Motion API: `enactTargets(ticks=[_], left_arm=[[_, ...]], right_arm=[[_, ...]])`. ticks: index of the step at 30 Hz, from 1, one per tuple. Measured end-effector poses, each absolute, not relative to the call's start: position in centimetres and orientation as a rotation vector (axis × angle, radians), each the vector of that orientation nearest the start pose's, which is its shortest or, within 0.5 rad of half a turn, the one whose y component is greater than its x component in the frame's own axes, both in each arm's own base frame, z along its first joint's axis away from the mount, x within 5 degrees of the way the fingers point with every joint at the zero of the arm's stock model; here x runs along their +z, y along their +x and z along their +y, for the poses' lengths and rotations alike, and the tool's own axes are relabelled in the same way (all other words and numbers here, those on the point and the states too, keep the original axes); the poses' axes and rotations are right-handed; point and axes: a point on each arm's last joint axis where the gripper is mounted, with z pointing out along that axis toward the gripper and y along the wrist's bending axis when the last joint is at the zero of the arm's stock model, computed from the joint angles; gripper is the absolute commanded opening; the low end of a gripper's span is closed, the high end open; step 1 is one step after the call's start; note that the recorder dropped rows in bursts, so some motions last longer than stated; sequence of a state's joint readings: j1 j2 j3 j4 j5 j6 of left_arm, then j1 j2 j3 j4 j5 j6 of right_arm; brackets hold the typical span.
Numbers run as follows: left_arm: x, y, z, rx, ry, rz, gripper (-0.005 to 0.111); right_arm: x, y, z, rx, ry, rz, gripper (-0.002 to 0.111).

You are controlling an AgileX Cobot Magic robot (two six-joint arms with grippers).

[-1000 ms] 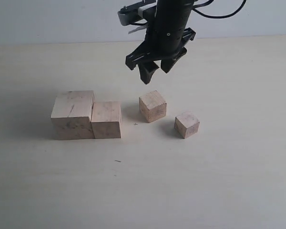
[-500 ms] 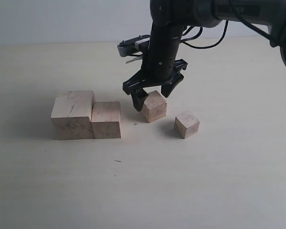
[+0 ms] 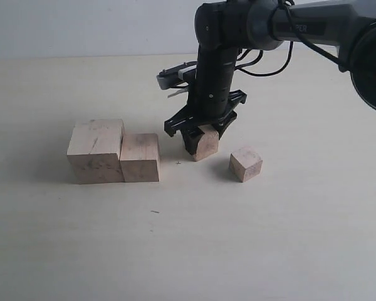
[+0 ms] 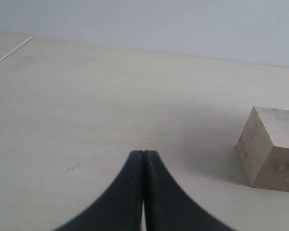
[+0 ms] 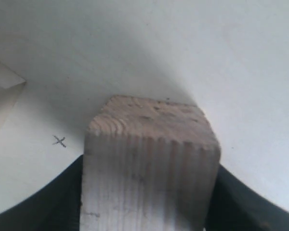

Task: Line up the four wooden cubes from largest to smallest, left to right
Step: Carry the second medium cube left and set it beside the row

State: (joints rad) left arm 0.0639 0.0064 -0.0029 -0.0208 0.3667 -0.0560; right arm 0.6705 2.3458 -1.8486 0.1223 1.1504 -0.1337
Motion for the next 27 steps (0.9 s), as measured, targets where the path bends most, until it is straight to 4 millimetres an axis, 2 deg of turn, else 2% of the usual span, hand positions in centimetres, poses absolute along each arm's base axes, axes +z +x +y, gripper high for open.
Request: enactTargets(ticks=[1, 6, 12, 18, 23, 27], left_arm=[[18.1, 5.3, 0.3, -0.015, -0.124, 1.850, 0.000], [18.1, 5.3, 0.3, -0.015, -0.124, 1.850, 0.000], [18.1, 5.3, 0.3, -0.015, -0.124, 1.850, 0.000], [18.1, 5.3, 0.3, -0.015, -0.124, 1.850, 0.000], [18.1, 5.3, 0.3, -0.015, -0.124, 1.850, 0.000], [18.1, 5.3, 0.3, -0.015, -0.124, 1.850, 0.000]], right_arm=[[12.8, 35.8, 29.7, 0.172, -1.164, 2.934, 0.001], [13.4, 35.6, 29.3, 0.129, -1.302, 2.904, 0.000], [16.4, 34.8, 28.8, 0.165, -1.598, 2.693, 0.000], [18.9, 32.5, 26.9, 0.187, -1.739, 2.463, 0.000], [19.4, 30.7, 26.6, 0.326, -1.919, 2.269, 0.000], [18.6, 30.7, 27.0, 0.377, -1.943, 2.207, 0.000]])
